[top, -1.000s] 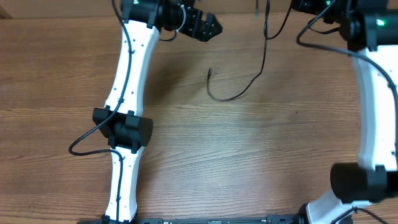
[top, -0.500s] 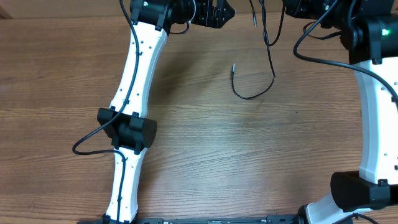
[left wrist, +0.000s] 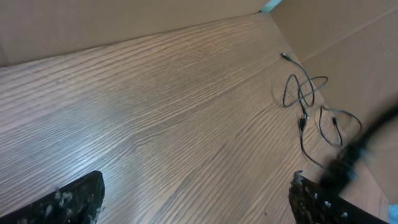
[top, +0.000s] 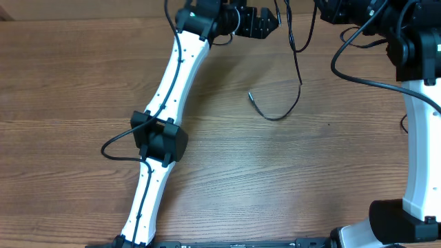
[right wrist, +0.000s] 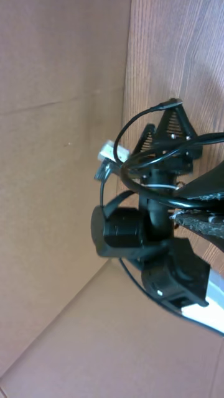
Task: Untangle cables
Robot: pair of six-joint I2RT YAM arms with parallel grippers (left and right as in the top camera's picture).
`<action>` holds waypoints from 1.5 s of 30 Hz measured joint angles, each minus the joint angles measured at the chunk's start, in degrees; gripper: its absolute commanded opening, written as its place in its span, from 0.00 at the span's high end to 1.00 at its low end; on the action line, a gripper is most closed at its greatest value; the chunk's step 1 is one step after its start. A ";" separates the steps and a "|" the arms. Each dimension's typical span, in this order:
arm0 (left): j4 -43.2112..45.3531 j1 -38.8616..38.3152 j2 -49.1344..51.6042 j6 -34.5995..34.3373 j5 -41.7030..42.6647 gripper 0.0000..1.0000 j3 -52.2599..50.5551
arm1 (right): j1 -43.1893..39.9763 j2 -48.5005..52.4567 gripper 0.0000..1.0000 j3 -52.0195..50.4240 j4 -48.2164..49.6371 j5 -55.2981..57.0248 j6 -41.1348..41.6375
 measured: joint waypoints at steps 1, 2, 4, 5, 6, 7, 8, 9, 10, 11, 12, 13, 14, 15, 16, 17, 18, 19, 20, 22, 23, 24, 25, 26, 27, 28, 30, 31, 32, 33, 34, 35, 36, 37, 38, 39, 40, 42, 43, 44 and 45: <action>0.85 -0.02 0.28 -0.31 0.33 0.03 -0.04 | 0.00 0.00 0.96 0.00 0.02 -0.09 -0.02; 1.95 0.00 0.37 -0.50 0.92 0.03 -0.04 | -0.02 0.00 0.96 0.00 -0.02 -0.11 -0.02; 4.96 0.26 0.44 -1.16 3.37 0.03 -0.04 | -0.02 0.00 0.96 0.00 0.00 -0.13 -0.13; 6.71 0.48 0.44 -1.51 4.87 0.03 -0.04 | -0.02 0.00 0.96 0.00 -0.09 -0.15 -0.33; 8.41 0.68 0.44 -2.12 6.80 0.03 -0.04 | -0.02 0.00 0.96 0.00 -0.09 -0.11 -0.44; 9.64 0.94 0.44 -2.89 8.41 0.04 -0.04 | 0.00 0.00 0.96 0.00 -0.28 -0.02 -0.55; 10.75 1.20 0.44 -3.67 9.92 0.04 -0.04 | -0.02 0.00 0.96 0.00 -0.57 0.09 -0.68; 11.69 1.53 0.44 -4.50 11.56 0.04 -0.04 | -0.02 0.00 0.96 0.00 -0.74 0.26 -0.76; 12.50 1.90 0.44 -5.22 13.03 0.04 -0.04 | 0.00 0.00 0.96 0.00 -1.14 0.70 -0.87; 12.85 2.32 0.44 -5.95 14.27 0.05 -0.04 | 0.00 0.00 0.96 0.00 -1.49 1.25 -0.94; 13.00 2.82 0.44 -6.56 15.45 0.06 -0.04 | -0.02 0.00 0.96 0.00 -1.62 1.57 -1.05; 13.05 3.30 0.44 -7.08 16.63 0.06 -0.04 | 0.00 0.00 0.96 0.00 -1.73 1.90 -1.11; 13.03 3.91 0.44 -7.52 17.99 0.07 -0.04 | -0.02 0.00 0.96 0.00 -1.77 2.21 -1.14; 12.92 4.48 0.44 -7.74 19.08 0.08 -0.04 | 0.00 0.00 0.96 0.00 -1.79 2.51 -1.22; 12.83 5.25 0.44 -8.09 20.55 0.08 -0.04 | -0.02 0.00 0.96 0.00 -1.84 2.69 -1.27; 12.83 5.86 0.44 -8.39 21.62 0.08 -0.04 | 0.00 0.00 0.96 0.00 -1.84 2.91 -1.31; 12.81 6.32 0.44 -8.63 22.45 0.08 -0.04 | -0.02 0.00 0.96 0.00 -1.86 3.04 -1.33; 12.72 6.99 0.44 -8.81 23.39 0.07 -0.04 | 0.00 0.00 0.96 0.00 -1.88 3.10 -1.31; 12.61 7.41 0.44 -8.85 23.80 0.07 -0.04 | 0.00 0.00 0.96 0.00 -1.88 3.15 -1.36; 12.63 7.87 0.44 -8.98 24.41 0.05 -0.04 | 0.00 0.00 0.96 0.00 -1.90 3.15 -1.36; 12.63 7.67 0.44 -8.96 24.37 0.04 -0.04 | -0.02 0.00 0.96 0.00 -1.88 3.15 -1.42; 12.66 7.23 0.44 -8.96 24.37 0.03 -0.04 | -0.02 0.00 0.96 0.00 -1.90 3.13 -1.46; 12.66 6.67 0.44 -8.92 24.24 0.02 -0.04 | -0.02 0.00 0.96 0.00 -1.90 3.13 -1.44; 12.68 6.03 0.44 -8.85 24.13 0.02 -0.04 | -0.02 0.00 0.96 0.00 -1.95 3.13 -1.49; 12.72 5.11 0.44 -8.72 23.67 0.01 -0.04 | -0.02 0.00 0.96 0.00 -2.01 3.13 -1.46; 12.83 4.46 0.44 -8.61 23.26 0.01 -0.04 | -0.02 0.00 0.96 0.00 -2.14 3.13 -1.49; 13.25 2.84 0.44 -8.52 22.10 0.04 -0.04 | -0.02 0.00 0.96 0.00 -2.54 3.13 -1.49; 13.53 2.45 0.44 -8.52 21.66 0.10 -0.04 | 0.00 0.00 0.96 0.00 -2.71 3.17 -1.49; 13.94 1.86 0.44 -8.41 21.27 0.15 -0.04 | 0.00 0.00 0.96 0.00 -2.82 3.15 -1.46; 14.53 1.29 0.44 -8.37 20.83 0.20 -0.04 | 0.00 0.00 0.96 0.00 -2.95 3.13 -1.49; 15.52 0.79 0.44 -8.52 20.37 0.30 -0.04 | -0.02 0.00 0.96 0.00 -3.02 3.15 -1.49; 16.20 0.48 0.44 -8.24 20.04 0.39 -0.04 | -0.02 0.00 0.96 0.00 -3.08 3.13 -1.51; 16.79 0.37 0.44 -8.02 19.85 0.50 -0.04 | 0.00 0.00 0.96 0.00 -3.23 3.13 -1.49; 17.53 0.35 0.44 -7.93 19.50 0.64 -0.04 | -0.02 0.00 0.96 0.00 -3.58 3.13 -1.51; 18.05 0.39 0.44 -8.09 19.12 0.89 -0.04 | 0.00 0.00 0.96 0.00 -3.91 3.13 -1.49; 18.56 0.52 0.44 -7.96 18.78 0.96 -0.04 | 0.00 0.00 0.96 0.00 -4.20 3.13 -1.51; 18.82 0.66 0.44 -7.91 18.32 0.96 -0.04 | -0.02 0.00 0.96 0.00 -4.42 3.15 -1.46; 19.17 1.01 0.44 -7.67 17.86 0.96 -0.04 | -0.02 0.00 0.96 0.00 -4.57 3.13 -1.51; 19.15 1.18 0.44 -7.67 17.86 0.96 -0.04 | -0.02 0.00 0.96 0.00 -4.72 3.15 -1.53; 19.08 1.42 0.44 -7.69 17.90 0.96 -0.04 | -0.02 0.00 0.96 0.00 -5.03 3.23 -1.53; 18.99 1.70 0.44 -7.72 17.94 0.96 -0.04 | 0.00 0.00 0.96 0.00 -5.64 3.89 -1.53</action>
